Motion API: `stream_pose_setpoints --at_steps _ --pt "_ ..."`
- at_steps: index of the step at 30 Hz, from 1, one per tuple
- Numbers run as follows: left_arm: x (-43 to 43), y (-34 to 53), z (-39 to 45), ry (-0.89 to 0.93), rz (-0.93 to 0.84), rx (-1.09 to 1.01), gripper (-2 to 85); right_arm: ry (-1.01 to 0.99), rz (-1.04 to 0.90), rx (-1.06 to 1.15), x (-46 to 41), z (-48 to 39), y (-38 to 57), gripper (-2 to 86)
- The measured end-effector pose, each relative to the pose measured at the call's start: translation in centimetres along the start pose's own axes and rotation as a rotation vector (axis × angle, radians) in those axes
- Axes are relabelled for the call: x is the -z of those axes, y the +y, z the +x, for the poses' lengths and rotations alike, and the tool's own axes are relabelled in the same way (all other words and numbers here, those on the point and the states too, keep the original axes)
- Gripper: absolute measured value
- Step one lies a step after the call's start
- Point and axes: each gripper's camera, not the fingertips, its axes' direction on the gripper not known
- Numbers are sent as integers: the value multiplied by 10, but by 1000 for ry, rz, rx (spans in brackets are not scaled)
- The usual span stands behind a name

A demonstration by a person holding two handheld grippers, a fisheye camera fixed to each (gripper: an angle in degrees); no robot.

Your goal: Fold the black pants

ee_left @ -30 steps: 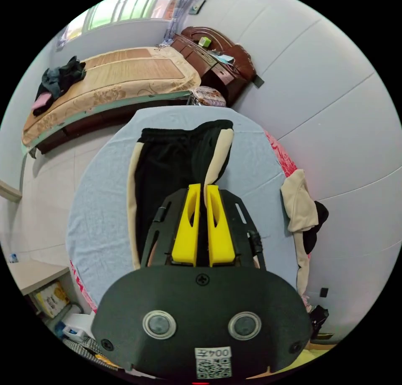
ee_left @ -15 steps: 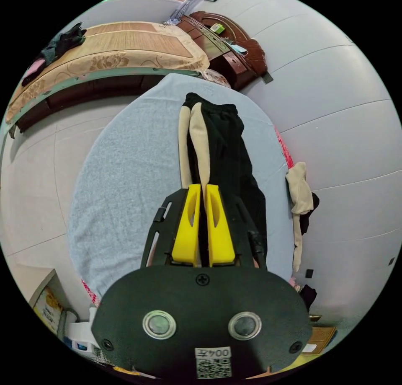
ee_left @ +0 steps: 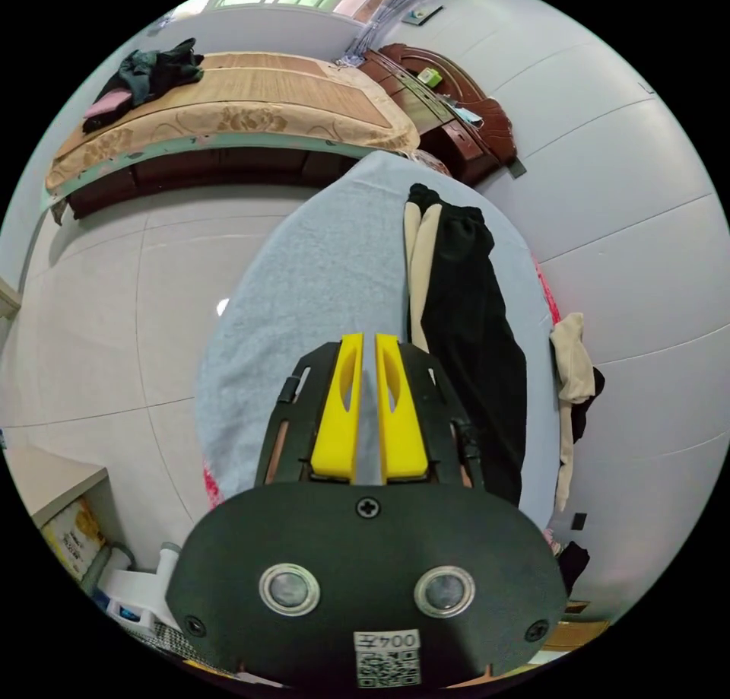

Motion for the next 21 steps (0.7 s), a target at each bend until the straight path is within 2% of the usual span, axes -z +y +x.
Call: stream_pose_setpoints --at_steps 4,6,10,14,18,21 --pt "55 62 3 29 24 -19 27 29 -36 123 -14 -38 -2 93" --pt "88 121 16 48 7 -79 27 93 10 150 4 -45 1 92" --pt "131 248 47 85 -58 -221 27 394 150 11 68 -14 9 80" --pt "161 433 77 174 -171 -305 28 690 28 -142 106 42 -2 79" --pt "169 606 96 184 -252 -231 30 822 -128 -170 108 77 -19 95" --pt "171 690 108 205 -253 -160 34 885 -254 -142 91 89 -31 97"
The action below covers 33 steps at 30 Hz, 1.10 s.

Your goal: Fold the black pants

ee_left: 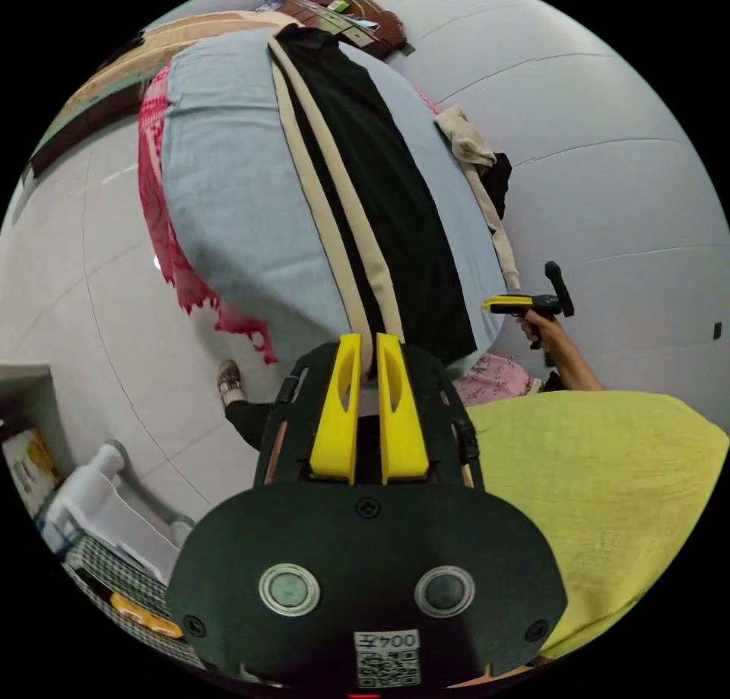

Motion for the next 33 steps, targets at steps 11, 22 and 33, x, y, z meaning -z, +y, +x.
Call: stream_pose_setpoints --at_steps 11,22,33 --pt "-38 93 49 -93 1 50 68 80 -55 115 -12 -33 -13 86" --pt "4 160 78 -116 58 38 23 82 -70 107 -17 -23 0 82" --pt "1 226 -28 90 92 183 78 40 20 97 -15 24 49 89"
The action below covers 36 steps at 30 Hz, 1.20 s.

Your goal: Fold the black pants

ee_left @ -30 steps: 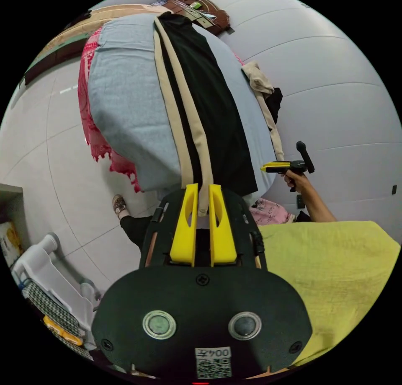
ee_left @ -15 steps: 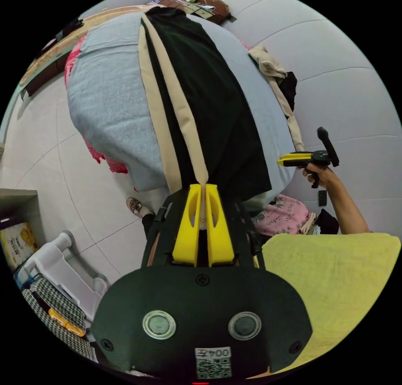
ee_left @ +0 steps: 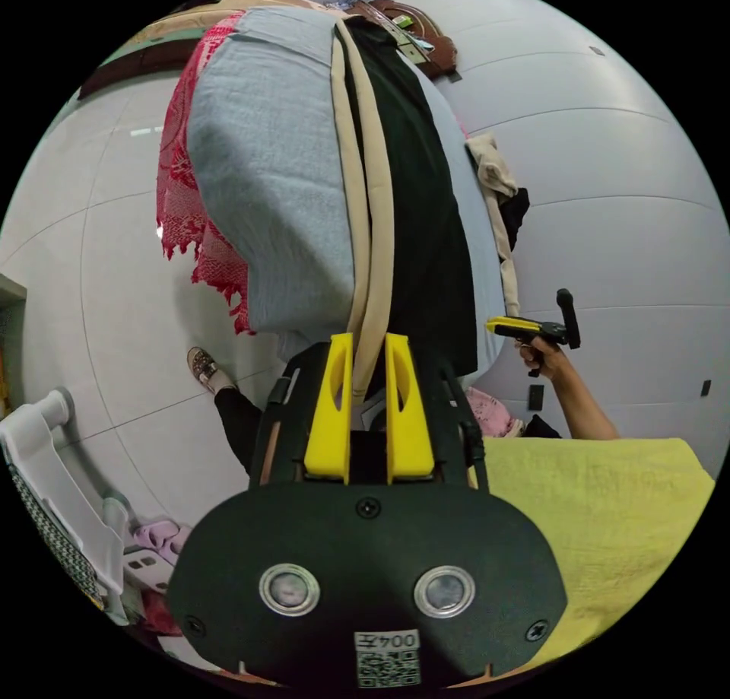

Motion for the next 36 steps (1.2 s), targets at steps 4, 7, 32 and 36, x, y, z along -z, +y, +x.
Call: stream_pose_setpoints --at_steps 4,7,32,36 --pt "16 18 -18 40 37 -31 99 -277 173 47 11 11 42 99" --pt "19 29 -30 79 29 -72 122 -516 230 98 0 9 63 115" --pt "-11 18 -92 228 -113 -151 141 -934 146 6 -52 71 106 39" --pt "-11 14 -85 328 -216 -171 53 -944 177 57 -24 69 113 30"
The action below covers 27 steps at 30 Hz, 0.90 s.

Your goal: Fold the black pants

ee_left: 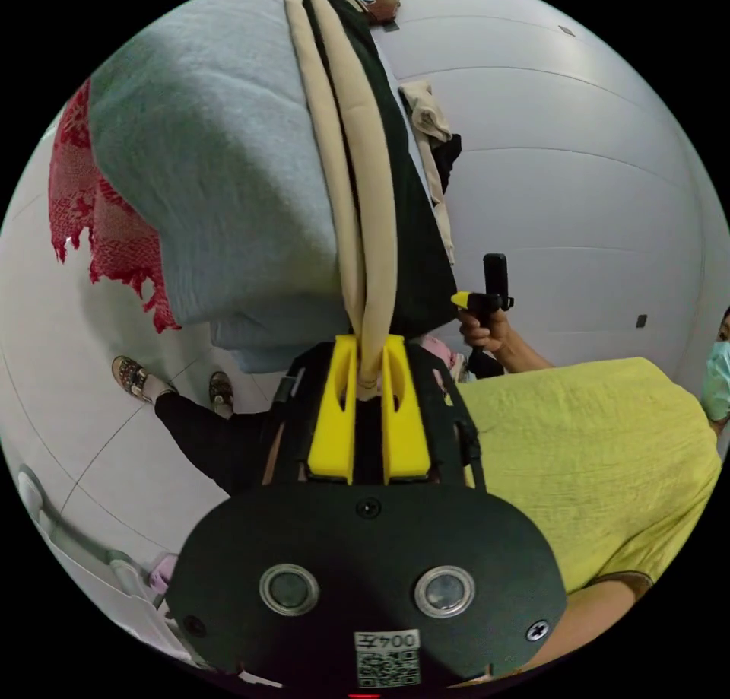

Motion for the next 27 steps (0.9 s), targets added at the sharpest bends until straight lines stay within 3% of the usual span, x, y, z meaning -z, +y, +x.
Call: stream_pose_setpoints --at_steps 4,15,21,27 --pt "2 6 11 57 32 -2 38 116 43 -6 38 -23 12 27" --pt "-31 -4 -4 13 69 106 24 100 46 -221 10 10 18 52" --pt "-31 -1 5 -104 31 133 22 257 7 -118 12 -41 22 71" --pt "0 -32 44 -191 178 80 31 369 9 84 -3 -113 -16 97"
